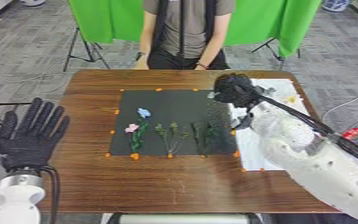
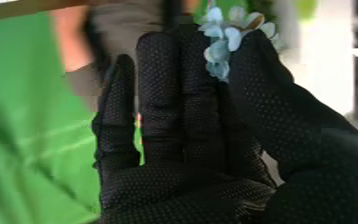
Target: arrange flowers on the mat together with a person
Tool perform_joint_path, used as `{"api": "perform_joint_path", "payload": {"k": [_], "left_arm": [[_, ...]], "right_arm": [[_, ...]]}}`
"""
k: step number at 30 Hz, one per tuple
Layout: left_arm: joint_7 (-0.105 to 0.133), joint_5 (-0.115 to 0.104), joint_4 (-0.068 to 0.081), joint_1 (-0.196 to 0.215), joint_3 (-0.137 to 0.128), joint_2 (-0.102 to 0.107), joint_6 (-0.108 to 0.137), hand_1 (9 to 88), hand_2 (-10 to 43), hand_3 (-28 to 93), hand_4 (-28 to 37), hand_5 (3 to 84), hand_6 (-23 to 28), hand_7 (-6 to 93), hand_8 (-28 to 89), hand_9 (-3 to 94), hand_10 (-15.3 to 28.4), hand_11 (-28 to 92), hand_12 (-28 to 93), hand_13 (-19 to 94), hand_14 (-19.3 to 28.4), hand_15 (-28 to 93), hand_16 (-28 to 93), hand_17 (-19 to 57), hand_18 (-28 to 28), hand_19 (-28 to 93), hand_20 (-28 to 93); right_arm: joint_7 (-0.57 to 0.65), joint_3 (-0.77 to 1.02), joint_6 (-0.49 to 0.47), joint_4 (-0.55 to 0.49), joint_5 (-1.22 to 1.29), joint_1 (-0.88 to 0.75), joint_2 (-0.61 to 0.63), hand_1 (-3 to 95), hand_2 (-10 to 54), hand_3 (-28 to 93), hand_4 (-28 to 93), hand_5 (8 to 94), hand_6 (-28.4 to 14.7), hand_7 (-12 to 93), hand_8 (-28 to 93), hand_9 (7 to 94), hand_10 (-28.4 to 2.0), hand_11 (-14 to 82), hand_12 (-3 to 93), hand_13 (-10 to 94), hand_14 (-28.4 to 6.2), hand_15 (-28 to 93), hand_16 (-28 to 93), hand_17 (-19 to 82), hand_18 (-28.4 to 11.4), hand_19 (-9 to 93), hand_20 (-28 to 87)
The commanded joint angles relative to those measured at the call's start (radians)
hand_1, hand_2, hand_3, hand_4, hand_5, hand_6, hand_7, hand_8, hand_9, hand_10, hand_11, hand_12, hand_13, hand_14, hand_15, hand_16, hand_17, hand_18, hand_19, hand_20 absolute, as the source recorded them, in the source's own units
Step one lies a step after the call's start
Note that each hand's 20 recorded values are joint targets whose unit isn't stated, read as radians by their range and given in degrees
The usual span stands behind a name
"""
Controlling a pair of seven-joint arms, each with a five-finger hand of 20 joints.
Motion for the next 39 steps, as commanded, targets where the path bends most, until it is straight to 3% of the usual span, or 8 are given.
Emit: {"api": "perform_joint_path", "payload": {"k": [1, 4, 6, 8, 12, 19, 30, 39], "left_arm": [[-0.005, -0.012, 0.033, -0.054, 0.04, 0.026, 0.004, 23.1, 16.9, 74, -28.3, 45.3, 7.8, 12.7, -10, 39.8, 14.1, 17, 8, 28, 15.7, 31, -6, -6.7, 13.7, 33, 12], [-0.008, -0.019, 0.042, -0.066, 0.054, 0.03, 0.005, 23.1, 16.9, 74, -28.3, 45.3, 7.8, 12.7, -10, 39.9, 14.1, 17, 8, 28, 15.7, 31, -7, -6.0, 13.1, 32, 12], [-0.009, -0.021, 0.032, -0.064, 0.048, 0.035, 0.007, 23.1, 16.9, 74, -28.3, 45.5, 7.9, 12.7, -9, 39.9, 14.1, 17, 8, 28, 15.7, 31, -7, -5.9, 13.0, 32, 12], [-0.004, -0.016, 0.031, -0.064, 0.047, 0.039, 0.005, 23.2, 16.9, 74, -28.3, 45.5, 7.9, 12.7, -10, 40.0, 14.1, 17, 8, 28, 15.7, 31, -7, -5.8, 13.0, 32, 12], [-0.023, 0.004, 0.03, -0.069, 0.043, 0.039, -0.003, 23.4, 17.0, 73, -28.3, 45.6, 7.9, 12.6, -9, 40.0, 14.1, 17, 8, 28, 15.6, 30, -7, -5.8, 13.0, 32, 11], [-0.03, -0.003, 0.034, -0.077, 0.056, 0.037, -0.002, 23.4, 17.3, 74, -28.3, 45.7, 8.0, 12.5, -9, 40.1, 14.1, 17, 8, 27, 15.2, 30, -7, -5.7, 12.6, 32, 11], [-0.015, -0.034, 0.034, -0.065, 0.03, 0.029, 0.007, 23.5, 17.3, 74, -28.3, 45.6, 7.9, 12.4, -9, 40.0, 14.0, 17, 8, 27, 14.4, 29, -7, -5.8, 12.4, 32, 11], [-0.013, -0.038, 0.033, -0.058, 0.021, 0.024, 0.002, 23.5, 17.3, 74, -28.3, 45.8, 8.0, 12.6, -9, 40.1, 14.0, 17, 8, 28, 14.7, 29, -7, -6.0, 12.8, 32, 11]], "right_arm": [[0.017, -0.208, -0.005, 0.087, 0.087, 0.217, -0.179, 52.8, -2.8, 69, -28, 58.7, 1.6, 43, -6, 69.5, -7.7, 20.1, 46.0, 54, -6.7, 51, 41, 21, -17.2, 66, 29], [0.025, -0.307, -0.017, 0.132, 0.052, 0.269, -0.212, 53.6, -3.5, 69, -28, 58.9, 1.6, 43, -6, 69.7, -7.7, 20.2, 46.2, 54, -6.4, 51, 41, 21, -17.3, 66, 29], [0.031, -0.379, -0.007, 0.156, 0.023, 0.306, -0.224, 54.3, -4.0, 69, -28, 58.9, 1.6, 43, -6, 69.8, -7.6, 20.2, 46.4, 54, -6.0, 51, 42, 21, -17.4, 66, 29], [0.036, -0.412, -0.022, 0.178, -0.045, 0.319, -0.241, 54.5, -4.2, 70, -28, 58.7, 1.6, 43, -6, 70.1, -7.6, 20.1, 46.7, 54, -5.7, 50, 42, 20, -17.4, 65, 29], [0.07, -0.44, 0.003, 0.192, -0.073, 0.316, -0.263, 54.2, -4.7, 70, -28, 58.5, 1.6, 43, -6, 70.4, -7.6, 19.3, 46.7, 54, -5.4, 49, 43, 19, -17.7, 65, 29], [0.098, -0.48, -0.021, 0.222, -0.139, 0.309, -0.279, 54.1, -6.3, 71, -28, 57.7, 1.1, 41, -7, 69.6, -7.3, 16.7, 45.3, 52, -5.9, 48, 42, 16, -17.7, 62, 27], [0.092, -0.514, -0.067, 0.232, -0.103, 0.307, -0.264, 54.1, -7.0, 71, -28, 56.3, 1.2, 39, -7, 68.6, -7.1, 16.5, 45.4, 51, -6.3, 49, 40, 16, -17.7, 62, 25], [0.069, -0.462, -0.082, 0.194, -0.104, 0.272, -0.258, 50.1, -8.8, 77, -28, 51.2, 1.4, 27, -16, 58.6, -10.1, 24.9, 26.8, 47, -8.1, 51, 34, 14, -17.8, 62, 21]]}}
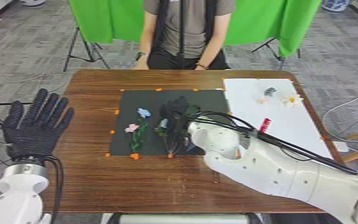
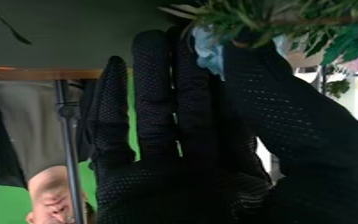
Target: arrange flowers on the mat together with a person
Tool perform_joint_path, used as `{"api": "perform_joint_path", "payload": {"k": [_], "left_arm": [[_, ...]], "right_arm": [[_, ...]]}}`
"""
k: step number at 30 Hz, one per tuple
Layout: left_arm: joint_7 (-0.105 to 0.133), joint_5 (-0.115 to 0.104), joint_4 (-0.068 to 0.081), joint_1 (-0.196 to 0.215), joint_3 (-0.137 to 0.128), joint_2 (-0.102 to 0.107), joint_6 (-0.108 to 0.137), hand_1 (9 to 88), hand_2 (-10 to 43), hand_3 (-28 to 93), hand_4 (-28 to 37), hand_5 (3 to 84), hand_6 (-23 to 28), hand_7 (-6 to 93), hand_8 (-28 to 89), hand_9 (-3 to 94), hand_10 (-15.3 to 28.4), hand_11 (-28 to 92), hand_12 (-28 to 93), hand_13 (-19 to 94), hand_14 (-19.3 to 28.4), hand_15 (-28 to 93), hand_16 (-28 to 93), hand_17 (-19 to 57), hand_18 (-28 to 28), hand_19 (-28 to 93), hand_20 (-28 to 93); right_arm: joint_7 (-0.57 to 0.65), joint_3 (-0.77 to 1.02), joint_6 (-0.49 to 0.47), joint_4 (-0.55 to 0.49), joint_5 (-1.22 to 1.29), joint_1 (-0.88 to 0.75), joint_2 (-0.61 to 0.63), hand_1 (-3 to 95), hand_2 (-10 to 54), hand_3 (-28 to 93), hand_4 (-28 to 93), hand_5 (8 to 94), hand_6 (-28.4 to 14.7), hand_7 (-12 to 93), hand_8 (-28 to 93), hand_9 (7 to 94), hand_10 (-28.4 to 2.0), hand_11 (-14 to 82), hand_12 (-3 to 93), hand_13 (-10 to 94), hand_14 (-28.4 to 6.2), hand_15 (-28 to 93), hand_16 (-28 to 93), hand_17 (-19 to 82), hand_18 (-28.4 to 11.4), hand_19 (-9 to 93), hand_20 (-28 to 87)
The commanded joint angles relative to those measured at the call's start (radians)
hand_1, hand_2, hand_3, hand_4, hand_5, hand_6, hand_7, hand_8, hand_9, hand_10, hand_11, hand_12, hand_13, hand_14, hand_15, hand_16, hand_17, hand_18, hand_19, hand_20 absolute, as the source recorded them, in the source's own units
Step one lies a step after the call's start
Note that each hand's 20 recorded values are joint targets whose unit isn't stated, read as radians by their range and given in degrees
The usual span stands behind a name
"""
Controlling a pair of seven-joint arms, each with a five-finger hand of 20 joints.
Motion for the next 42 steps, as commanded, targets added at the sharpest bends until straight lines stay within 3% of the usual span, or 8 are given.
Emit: {"api": "perform_joint_path", "payload": {"k": [1, 7, 16, 17, 23, 30, 38, 42], "left_arm": [[0.0, -0.006, 0.004, 0.018, -0.007, -0.011, -0.001, 23.5, 17.3, 74, -28.3, 45.8, 8.0, 12.7, -9, 40.1, 14.0, 17, 8, 28, 14.7, 29, -7, -6.0, 12.8, 32, 11], [-0.006, 0.004, 0.003, 0.026, -0.014, -0.018, -0.007, 23.5, 17.3, 74, -28.3, 45.7, 7.9, 12.7, -9, 39.9, 14.1, 17, 8, 28, 15.0, 30, -7, -6.2, 12.9, 32, 11], [-0.024, 0.045, 0.009, 0.027, -0.014, -0.025, -0.022, 23.5, 17.3, 74, -28.3, 45.4, 7.9, 12.7, -9, 39.5, 14.1, 17, 8, 28, 15.1, 30, -7, -6.3, 13.1, 32, 11], [-0.04, 0.088, 0.004, 0.029, -0.016, -0.027, -0.01, 23.6, 17.3, 74, -28.3, 45.4, 7.9, 12.6, -9, 39.5, 14.1, 17, 8, 28, 15.2, 30, -7, -6.3, 13.1, 32, 11], [-0.058, 0.179, -0.003, 0.031, -0.021, -0.021, -0.02, 23.6, 17.2, 73, -28.3, 45.1, 7.9, 12.5, -9, 38.8, 14.1, 16, 8, 27, 15.2, 29, -7, -6.5, 13.1, 32, 12], [-0.047, 0.153, -0.006, 0.042, -0.033, -0.024, -0.035, 23.4, 16.9, 73, -28.3, 44.5, 7.7, 12.2, -9, 38.6, 13.7, 16, 8, 27, 15.0, 28, -7, -6.6, 13.2, 31, 11], [-0.033, 0.135, -0.009, 0.057, -0.05, -0.031, -0.037, 23.6, 16.2, 73, -28.3, 44.2, 7.4, 11.8, -9, 38.5, 13.5, 16, 8, 27, 14.5, 27, -7, -6.6, 13.2, 31, 11], [-0.02, 0.12, -0.015, 0.063, -0.061, -0.034, -0.046, 24.8, 14.8, 73, -28.3, 44.1, 7.4, 11.8, -9, 38.6, 13.5, 16, 8, 27, 14.2, 26, -7, -6.5, 13.2, 31, 11]], "right_arm": [[-0.022, 0.046, -0.023, -0.038, 0.006, -0.023, 0.016, 49.6, -9.1, 78, -28, 50.8, 1.4, 27, -16, 57.8, -10.5, 26.1, 24.2, 47, -8.4, 51, 33, 14, -17.8, 61, 21], [-0.067, 0.117, -0.12, -0.059, 0.019, -0.057, 0.027, 44.1, -9.5, 81, -28, 49.2, 0.5, 25, -16, 55.0, -11.2, 23.1, 21.1, 44, -10.0, 51, 24, 12, -17.9, 57, 18], [-0.107, 0.212, -0.048, -0.082, 0.092, -0.114, 0.056, 40.3, -9.5, 81, -28, 44.0, -0.5, 22, -15, 50.1, -12.5, 19.0, 20.5, 42, -10.0, 46, 22, 11, -17.7, 55, 16], [-0.117, 0.23, -0.036, -0.086, 0.106, -0.128, 0.063, 39.2, -9.5, 80, -28, 42.2, -1.1, 21, -14, 48.8, -13.0, 18.2, 20.3, 42, -10.3, 45, 21, 11, -17.8, 55, 16], [-0.113, 0.416, 0.001, -0.167, 0.183, -0.257, 0.118, 31.4, -9.5, 79, -28, 38.2, -2.9, 16, -11, 45.1, -14.7, 15.6, 20.2, 40, -12.4, 38, 20, 12, -18.2, 54, 14], [-0.177, 0.72, 0.044, -0.326, 0.452, -0.493, 0.182, 28.6, -9.2, 76, -25, 38.8, -3.7, 14, -10, 44.1, -16.3, 13.4, 20.0, 38, -13.6, 33, 21, 12, -18.3, 52, 12], [-0.343, 1.122, -0.079, -0.422, 0.886, -0.803, 0.167, 27.4, -6.4, 75, -24, 34.5, -5.0, 10, -7, 36.4, -17.5, 7.7, 20.2, 29, -15.1, 22, 21, 9, -17.3, 46, 10], [-0.421, 1.22, -0.002, -0.449, 1.004, -0.927, 0.184, 26.8, -7.4, 75, -23, 33.3, -4.9, 9, -7, 34.9, -17.2, 4.6, 20.2, 28, -15.2, 17, 24, 9, -17.1, 42, 10]]}}
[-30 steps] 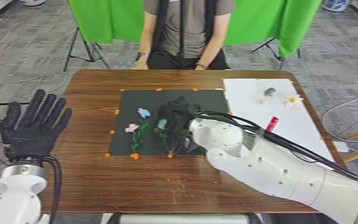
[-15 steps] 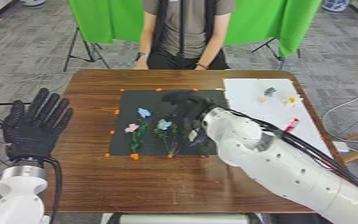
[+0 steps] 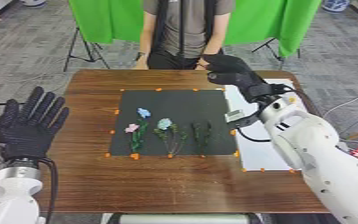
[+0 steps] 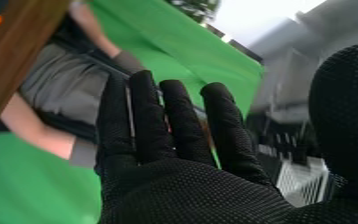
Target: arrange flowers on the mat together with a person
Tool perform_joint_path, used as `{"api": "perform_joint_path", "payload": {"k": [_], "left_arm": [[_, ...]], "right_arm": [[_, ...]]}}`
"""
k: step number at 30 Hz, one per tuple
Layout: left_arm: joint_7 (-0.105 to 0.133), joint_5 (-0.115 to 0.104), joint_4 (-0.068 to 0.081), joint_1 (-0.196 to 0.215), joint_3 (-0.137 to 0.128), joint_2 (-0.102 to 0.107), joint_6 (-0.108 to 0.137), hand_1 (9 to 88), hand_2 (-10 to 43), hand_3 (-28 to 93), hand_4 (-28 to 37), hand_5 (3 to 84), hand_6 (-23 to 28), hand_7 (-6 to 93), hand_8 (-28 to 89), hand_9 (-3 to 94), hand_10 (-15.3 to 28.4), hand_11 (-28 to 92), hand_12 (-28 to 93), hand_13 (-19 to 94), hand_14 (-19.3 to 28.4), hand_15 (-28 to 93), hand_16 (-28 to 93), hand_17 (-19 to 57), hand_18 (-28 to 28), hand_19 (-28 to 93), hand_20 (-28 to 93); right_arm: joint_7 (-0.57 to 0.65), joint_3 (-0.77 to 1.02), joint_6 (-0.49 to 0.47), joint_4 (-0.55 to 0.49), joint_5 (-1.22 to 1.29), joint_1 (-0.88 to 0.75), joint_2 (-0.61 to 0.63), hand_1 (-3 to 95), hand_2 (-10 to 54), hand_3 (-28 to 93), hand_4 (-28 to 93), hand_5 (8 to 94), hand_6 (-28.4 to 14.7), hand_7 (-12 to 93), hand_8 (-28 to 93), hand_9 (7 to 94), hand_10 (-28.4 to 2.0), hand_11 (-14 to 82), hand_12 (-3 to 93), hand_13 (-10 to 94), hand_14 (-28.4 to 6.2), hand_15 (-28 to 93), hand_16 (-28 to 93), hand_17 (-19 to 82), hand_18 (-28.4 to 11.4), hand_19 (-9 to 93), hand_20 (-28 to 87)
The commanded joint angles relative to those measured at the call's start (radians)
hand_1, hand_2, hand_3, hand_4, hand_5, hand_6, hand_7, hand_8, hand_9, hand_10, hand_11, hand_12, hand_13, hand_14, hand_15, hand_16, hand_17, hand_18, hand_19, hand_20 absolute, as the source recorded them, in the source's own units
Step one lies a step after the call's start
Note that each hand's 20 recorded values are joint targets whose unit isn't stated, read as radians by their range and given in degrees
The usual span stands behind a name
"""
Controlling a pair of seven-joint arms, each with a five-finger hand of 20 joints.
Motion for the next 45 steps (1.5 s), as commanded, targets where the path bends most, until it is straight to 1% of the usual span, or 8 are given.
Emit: {"api": "perform_joint_path", "payload": {"k": [1, 8, 11, 17, 25, 31, 39, 45], "left_arm": [[0.024, -0.017, -0.011, 0.032, -0.018, -0.017, -0.017, 24.9, 14.7, 73, -28.3, 44.0, 7.4, 11.8, -9, 38.6, 13.5, 16, 8, 27, 14.1, 26, -6, -6.5, 13.2, 31, 11], [0.022, 0.012, -0.032, 0.051, -0.045, -0.02, -0.054, 24.1, 14.8, 73, -28.3, 43.4, 7.3, 11.4, -9, 38.3, 13.4, 15, 8, 27, 13.9, 25, -6, -6.1, 13.0, 30, 11], [-0.001, 0.079, -0.026, 0.069, -0.079, -0.031, -0.104, 24.0, 14.8, 73, -28.3, 42.4, 6.9, 10.5, -9, 37.3, 13.1, 14, 7, 26, 13.1, 23, -7, -5.9, 12.8, 29, 11], [-0.003, 0.143, -0.029, 0.067, -0.108, -0.021, -0.087, 23.8, 14.7, 72, -28.3, 40.4, 6.4, 8.7, -9, 34.1, 12.3, 12, 6, 22, 11.6, 18, -7, -5.4, 11.7, 25, 9], [0.005, 0.119, -0.037, 0.075, -0.106, -0.02, -0.07, 23.5, 15.0, 71, -28.3, 39.1, 6.1, 8.2, -9, 32.1, 12.2, 11, 6, 20, 10.4, 16, -7, -5.5, 11.4, 25, 10], [0.021, 0.117, -0.062, 0.11, -0.152, -0.016, -0.059, 23.2, 15.1, 72, -28.3, 37.0, 5.6, 8.7, -9, 29.5, 11.4, 11, 5, 20, 10.7, 16, -6, -5.7, 11.4, 25, 10], [0.026, 0.105, -0.055, 0.102, -0.106, -0.021, -0.048, 23.1, 15.1, 72, -28.3, 36.5, 5.5, 9.1, -10, 29.1, 11.4, 11, 5, 20, 11.1, 17, -6, -5.9, 11.5, 26, 10], [0.026, 0.113, -0.061, 0.103, -0.125, -0.009, -0.05, 23.2, 15.0, 72, -28.3, 32.4, 4.0, 10.6, -11, 27.7, 10.7, 11, 5, 21, 11.3, 17, -6, -6.0, 11.7, 26, 10]], "right_arm": [[-0.113, 0.241, 0.1, -0.048, 0.248, -0.31, 0.044, 26.7, -7.6, 75, -23, 33.4, -4.9, 9, -7, 34.8, -17.1, 4.4, 20.2, 28, -15.2, 17, 24, 8, -17.1, 42, 10], [-0.193, 0.448, 0.149, -0.114, 0.326, -0.571, 0.019, 26.8, -9.3, 76, -23, 33.9, -4.3, 9, -7, 34.8, -16.2, 3.1, 20.4, 29, -14.4, 11, 28, 9, -16.8, 38, 11], [-0.221, 0.48, 0.18, -0.125, 0.358, -0.617, 0.002, 26.5, -9.5, 76, -23, 33.9, -4.1, 9, -7, 34.6, -15.3, 2.9, 20.2, 29, -14.1, 9, 29, 9, -16.7, 36, 12], [-0.25, 0.511, 0.191, -0.145, 0.366, -0.64, -0.002, 26.3, -9.5, 76, -23, 33.5, -3.8, 9, -7, 34.7, -13.9, 2.9, 20.0, 29, -13.7, 7, 31, 9, -16.5, 35, 12], [-0.246, 0.559, 0.176, -0.173, 0.368, -0.69, -0.009, 26.3, -9.5, 76, -23, 33.4, -3.6, 9, -7, 34.4, -14.1, 2.9, 19.9, 29, -13.8, 6, 32, 9, -16.5, 34, 13], [-0.239, 0.605, 0.165, -0.19, 0.358, -0.728, -0.029, 26.3, -9.5, 76, -23, 33.4, -3.6, 9, -7, 34.1, -14.3, 2.8, 19.8, 29, -13.9, 5, 32, 9, -16.5, 34, 13], [-0.246, 0.657, 0.142, -0.206, 0.354, -0.767, -0.025, 26.5, -9.5, 76, -23, 33.4, -3.5, 9, -7, 34.2, -14.2, 2.9, 19.9, 29, -13.9, 5, 33, 9, -16.5, 34, 14], [-0.239, 0.684, 0.107, -0.212, 0.35, -0.794, -0.042, 26.7, -9.5, 76, -23, 33.5, -3.7, 9, -7, 34.2, -14.6, 2.8, 19.8, 29, -14.0, 5, 33, 9, -16.6, 34, 14]]}}
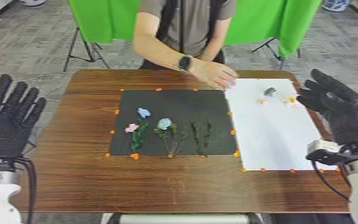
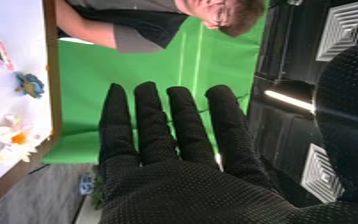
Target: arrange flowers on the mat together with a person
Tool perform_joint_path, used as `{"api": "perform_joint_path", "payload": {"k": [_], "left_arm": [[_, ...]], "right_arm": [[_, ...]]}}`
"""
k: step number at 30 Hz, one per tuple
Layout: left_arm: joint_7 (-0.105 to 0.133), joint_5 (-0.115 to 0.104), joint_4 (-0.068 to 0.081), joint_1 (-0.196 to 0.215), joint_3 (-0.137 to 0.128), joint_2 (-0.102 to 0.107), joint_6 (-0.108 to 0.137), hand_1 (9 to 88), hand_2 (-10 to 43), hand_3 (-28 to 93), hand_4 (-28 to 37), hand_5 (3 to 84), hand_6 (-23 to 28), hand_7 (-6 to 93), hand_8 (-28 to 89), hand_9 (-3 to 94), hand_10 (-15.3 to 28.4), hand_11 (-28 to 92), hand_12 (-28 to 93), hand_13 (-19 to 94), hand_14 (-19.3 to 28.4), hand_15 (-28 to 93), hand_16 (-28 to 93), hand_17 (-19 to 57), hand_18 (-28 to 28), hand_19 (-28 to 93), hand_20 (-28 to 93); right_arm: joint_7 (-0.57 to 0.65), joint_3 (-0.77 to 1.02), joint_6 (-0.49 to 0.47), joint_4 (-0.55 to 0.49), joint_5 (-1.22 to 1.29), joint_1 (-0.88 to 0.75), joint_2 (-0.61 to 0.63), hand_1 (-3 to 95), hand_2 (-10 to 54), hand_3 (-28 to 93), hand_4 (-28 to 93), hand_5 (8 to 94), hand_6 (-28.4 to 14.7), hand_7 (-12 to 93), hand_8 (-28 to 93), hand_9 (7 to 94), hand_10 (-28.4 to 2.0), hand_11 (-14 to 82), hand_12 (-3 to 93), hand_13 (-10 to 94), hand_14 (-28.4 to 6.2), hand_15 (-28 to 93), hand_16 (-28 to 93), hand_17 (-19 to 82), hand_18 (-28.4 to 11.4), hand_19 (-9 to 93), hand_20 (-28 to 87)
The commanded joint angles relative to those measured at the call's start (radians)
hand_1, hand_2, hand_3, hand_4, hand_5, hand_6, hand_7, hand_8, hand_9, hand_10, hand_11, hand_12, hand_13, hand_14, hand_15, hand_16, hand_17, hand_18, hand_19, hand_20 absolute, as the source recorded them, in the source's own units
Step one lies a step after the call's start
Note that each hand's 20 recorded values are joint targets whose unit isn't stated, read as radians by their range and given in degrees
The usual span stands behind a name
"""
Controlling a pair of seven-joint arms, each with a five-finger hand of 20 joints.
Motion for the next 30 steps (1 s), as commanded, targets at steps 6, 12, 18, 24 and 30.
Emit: {"api": "perform_joint_path", "payload": {"k": [6, 12, 18, 24, 30], "left_arm": [[-0.01, -0.007, 0.002, 0.026, -0.005, 0.01, -0.002, 23.2, 15.4, 72, -28.3, 32.2, 4.1, 11.2, -11, 28.6, 11.0, 12, 5, 22, 11.8, 18, -6, -6.1, 11.9, 27, 10], [-0.014, -0.006, -0.001, 0.033, -0.005, 0.009, -0.005, 22.7, 15.8, 72, -28.3, 33.2, 4.5, 11.0, -11, 29.6, 11.5, 12, 5, 22, 12.0, 19, -6, -6.2, 12.1, 27, 10], [-0.013, -0.009, -0.005, 0.034, -0.004, 0.01, -0.002, 22.7, 16.1, 72, -28.3, 33.5, 4.6, 10.7, -11, 29.7, 11.4, 12, 5, 22, 12.0, 19, -6, -6.2, 12.1, 27, 10], [-0.018, -0.014, -0.006, 0.035, -0.002, 0.008, -0.006, 22.6, 16.1, 72, -28.3, 33.5, 4.6, 10.7, -11, 29.6, 11.4, 12, 5, 22, 12.1, 19, -6, -6.2, 12.1, 27, 10], [-0.018, -0.017, -0.008, 0.033, -0.006, 0.01, 0.002, 22.5, 16.1, 72, -28.3, 33.6, 4.6, 10.7, -11, 29.4, 11.3, 12, 5, 22, 12.1, 19, -6, -6.3, 12.1, 27, 10]], "right_arm": [[0.061, -0.14, 0.093, -0.005, -0.041, 0.086, 0.069, 27.6, -9.0, 75, -23, 33.7, -3.8, 9, -7, 34.7, -14.9, 2.9, 19.7, 30, -14.2, 6, 33, 9, -16.8, 35, 14], [0.03, -0.076, 0.003, -0.014, -0.039, 0.018, 0.026, 27.8, -8.6, 75, -23, 33.8, -3.9, 9, -7, 34.6, -15.0, 2.9, 19.6, 30, -14.3, 6, 32, 8, -16.9, 36, 14], [0.028, -0.075, -0.011, -0.015, -0.041, 0.008, 0.015, 28.0, -8.4, 75, -23, 33.8, -4.0, 9, -7, 34.5, -15.0, 2.9, 19.5, 30, -14.3, 6, 32, 8, -17.0, 36, 13], [0.038, -0.082, -0.033, -0.023, -0.048, 0.007, 0.013, 28.0, -8.5, 75, -23, 33.8, -3.9, 9, -7, 34.5, -15.0, 2.9, 19.6, 30, -14.5, 7, 32, 8, -17.0, 37, 13], [0.047, -0.105, -0.049, -0.018, -0.054, 0.033, 0.011, 27.9, -8.4, 75, -23, 33.8, -3.8, 9, -7, 34.5, -15.0, 2.9, 19.6, 29, -14.5, 7, 31, 8, -17.0, 37, 13]]}}
